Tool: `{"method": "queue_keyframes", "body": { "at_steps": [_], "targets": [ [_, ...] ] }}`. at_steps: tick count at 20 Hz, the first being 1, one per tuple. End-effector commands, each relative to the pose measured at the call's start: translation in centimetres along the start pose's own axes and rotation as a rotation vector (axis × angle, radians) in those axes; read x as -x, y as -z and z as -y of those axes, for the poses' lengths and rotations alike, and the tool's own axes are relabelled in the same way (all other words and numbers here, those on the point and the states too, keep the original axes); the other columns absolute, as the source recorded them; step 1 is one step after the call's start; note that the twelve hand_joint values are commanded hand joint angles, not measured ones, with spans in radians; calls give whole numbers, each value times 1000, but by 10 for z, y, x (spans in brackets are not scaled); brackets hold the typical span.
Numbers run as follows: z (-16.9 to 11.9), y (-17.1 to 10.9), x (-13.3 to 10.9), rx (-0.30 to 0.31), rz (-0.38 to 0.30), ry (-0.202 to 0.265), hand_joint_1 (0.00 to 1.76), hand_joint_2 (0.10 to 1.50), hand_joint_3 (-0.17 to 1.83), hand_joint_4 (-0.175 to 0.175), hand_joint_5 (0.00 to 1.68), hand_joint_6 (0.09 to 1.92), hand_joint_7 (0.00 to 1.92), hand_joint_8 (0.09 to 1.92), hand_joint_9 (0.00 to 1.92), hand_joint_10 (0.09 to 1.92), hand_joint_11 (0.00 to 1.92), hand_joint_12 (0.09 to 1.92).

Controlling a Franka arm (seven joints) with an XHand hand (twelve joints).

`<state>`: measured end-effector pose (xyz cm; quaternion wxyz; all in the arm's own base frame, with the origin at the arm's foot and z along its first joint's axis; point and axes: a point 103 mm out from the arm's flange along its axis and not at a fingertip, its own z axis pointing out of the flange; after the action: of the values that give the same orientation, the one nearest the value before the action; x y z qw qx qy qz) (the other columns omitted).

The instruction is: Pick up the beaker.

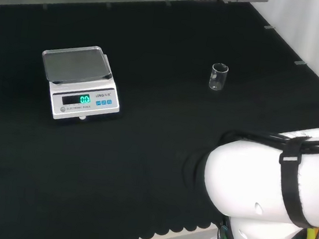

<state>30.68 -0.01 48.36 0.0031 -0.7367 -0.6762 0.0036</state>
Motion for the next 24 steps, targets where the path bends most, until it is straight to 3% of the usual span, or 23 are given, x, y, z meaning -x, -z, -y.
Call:
{"method": "queue_keyframes", "body": {
  "at_steps": [1, 8, 18, 24],
  "targets": [
    [-1, 0, 0, 6, 13, 0, 195, 804, 470, -3, 0, 87, 0, 180, 0, 324, 11, 1348],
    [-13, -6, 9, -20, -14, -11, 186, 864, 352, -3, 0, 87, 0, 145, 0, 288, 0, 1390],
    [-56, -44, 77, -31, -87, -4, 186, 893, 291, -6, 0, 87, 0, 159, 0, 295, 0, 1390],
    [-94, -79, 120, -73, -130, 4, 187, 900, 278, -9, 0, 87, 0, 175, 0, 302, 0, 1388]
  ]
}}
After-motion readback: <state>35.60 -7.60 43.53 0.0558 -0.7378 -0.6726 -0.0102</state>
